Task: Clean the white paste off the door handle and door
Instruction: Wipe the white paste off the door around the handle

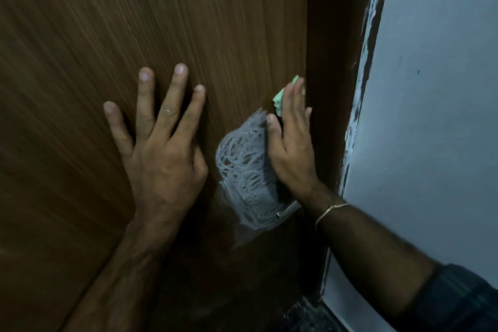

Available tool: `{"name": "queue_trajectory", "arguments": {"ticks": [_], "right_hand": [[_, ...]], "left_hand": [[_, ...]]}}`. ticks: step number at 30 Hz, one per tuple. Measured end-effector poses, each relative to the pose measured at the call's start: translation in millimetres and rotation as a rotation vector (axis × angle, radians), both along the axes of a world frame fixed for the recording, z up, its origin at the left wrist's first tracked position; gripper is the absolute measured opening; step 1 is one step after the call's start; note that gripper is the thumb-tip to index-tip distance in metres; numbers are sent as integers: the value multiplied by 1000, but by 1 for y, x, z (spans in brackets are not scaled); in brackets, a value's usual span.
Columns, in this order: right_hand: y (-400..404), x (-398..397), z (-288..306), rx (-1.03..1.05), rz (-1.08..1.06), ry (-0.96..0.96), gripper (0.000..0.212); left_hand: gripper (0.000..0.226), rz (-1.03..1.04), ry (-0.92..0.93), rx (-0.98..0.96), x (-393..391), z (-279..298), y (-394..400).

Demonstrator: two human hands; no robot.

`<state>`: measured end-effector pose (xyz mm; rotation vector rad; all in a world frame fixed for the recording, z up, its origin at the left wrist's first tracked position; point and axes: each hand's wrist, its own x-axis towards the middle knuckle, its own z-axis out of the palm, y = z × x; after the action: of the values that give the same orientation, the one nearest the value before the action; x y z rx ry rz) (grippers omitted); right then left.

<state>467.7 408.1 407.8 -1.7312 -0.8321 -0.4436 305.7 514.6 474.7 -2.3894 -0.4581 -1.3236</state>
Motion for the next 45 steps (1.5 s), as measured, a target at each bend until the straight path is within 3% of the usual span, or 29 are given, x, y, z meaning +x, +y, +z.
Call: {"name": "queue_trajectory", "arguments": {"ticks": [4,8,12,16,20,25,31,38,43,45], "right_hand": [[4,-12,-5,-108,44,-142,76],[10,-13,9,-86,-22,14,79],[14,-35,-5,-164,22,-109,82],[14,-26,8,-115,-13,67,84],[10,-26,-3,-164,3,-60,84],[2,7,5,-93,-26,54,82],[-24,-2,-56,-256,38,80,81],[-11,14,-19,-140,27,-12,81],[-29,-9,-74,-345,67,93,84],[-25,-7,-73,-303,64,123,85]], "left_hand": [[70,-1,0,-5,-2,-1,0],[74,6,29,17,-4,0,1],[75,16,32,10,-6,-1,1],[75,20,35,31,-4,1,3],[72,29,25,20,-4,-3,3],[69,22,5,29,-2,-2,2],[71,20,3,28,-2,-4,5],[71,-14,0,19,-2,-7,7],[71,-19,9,18,-3,-8,9],[71,-13,14,16,-3,-7,9]]}}
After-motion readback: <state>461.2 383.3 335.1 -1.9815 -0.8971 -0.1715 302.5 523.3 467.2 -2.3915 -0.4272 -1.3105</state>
